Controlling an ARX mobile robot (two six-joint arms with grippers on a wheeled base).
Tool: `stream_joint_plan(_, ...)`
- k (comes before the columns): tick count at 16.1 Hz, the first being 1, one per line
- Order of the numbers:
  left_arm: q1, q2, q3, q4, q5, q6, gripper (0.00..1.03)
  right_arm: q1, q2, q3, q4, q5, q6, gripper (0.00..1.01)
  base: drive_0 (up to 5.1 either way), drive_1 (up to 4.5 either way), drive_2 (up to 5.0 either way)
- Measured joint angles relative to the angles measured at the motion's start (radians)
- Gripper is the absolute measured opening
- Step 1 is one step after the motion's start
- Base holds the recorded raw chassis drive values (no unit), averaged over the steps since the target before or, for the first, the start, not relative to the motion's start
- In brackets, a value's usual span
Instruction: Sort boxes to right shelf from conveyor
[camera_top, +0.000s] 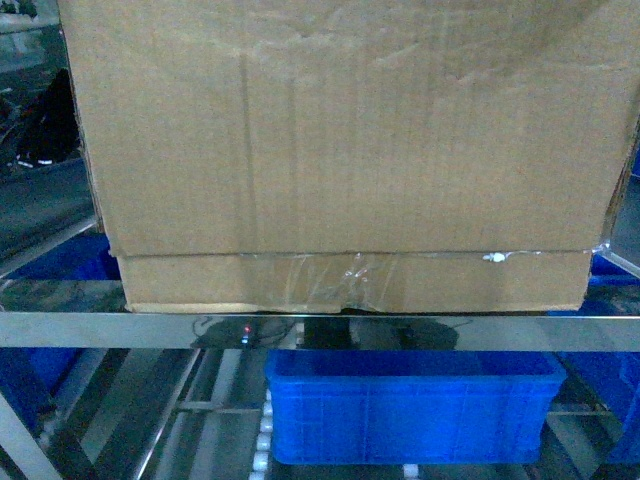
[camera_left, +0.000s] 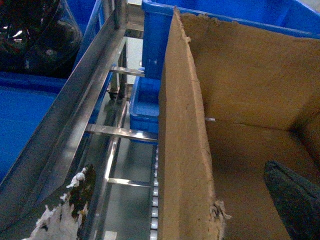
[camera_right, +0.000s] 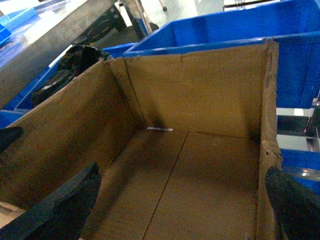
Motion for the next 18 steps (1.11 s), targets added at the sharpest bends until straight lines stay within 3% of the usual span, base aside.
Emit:
stream_joint_plan(9, 0.004, -0.024, -0.054, 0.098, -0.025, 0.003, 0.98, 0.015, -0.055, -0.079, 0.156, -0.005, -0.002, 0.98, 0.0, 0.0, 0.0)
stream_joint_plan(12, 0.008, -0.084, -0.128, 0.219, -0.065, 0.046, 0.98, 0.039, -0.09, -0.147, 0.217, -0.009, -0.002, 0.98, 0.0, 0.0, 0.0)
stream_joint_plan(13, 0.007, -0.12, -0.179, 0.305, -0.086, 0.085, 0.98, 0.047, -0.107, -0.184, 0.257, -0.025, 0.0, 0.98, 0.0, 0.0, 0.0)
stream_joint_plan(16, -0.006, -0.18, -0.276, 0.286, -0.111, 0.124, 0.98, 0.06, -0.159, -0.256, 0.253, -0.027, 0.0, 0.98, 0.0, 0.0, 0.0)
stream_joint_plan(18, -0.011, -0.246, -0.343, 0.209, -0.125, 0.109, 0.98, 0.064, -0.215, -0.314, 0.219, -0.018, 0.0, 0.98, 0.0, 0.0, 0.0)
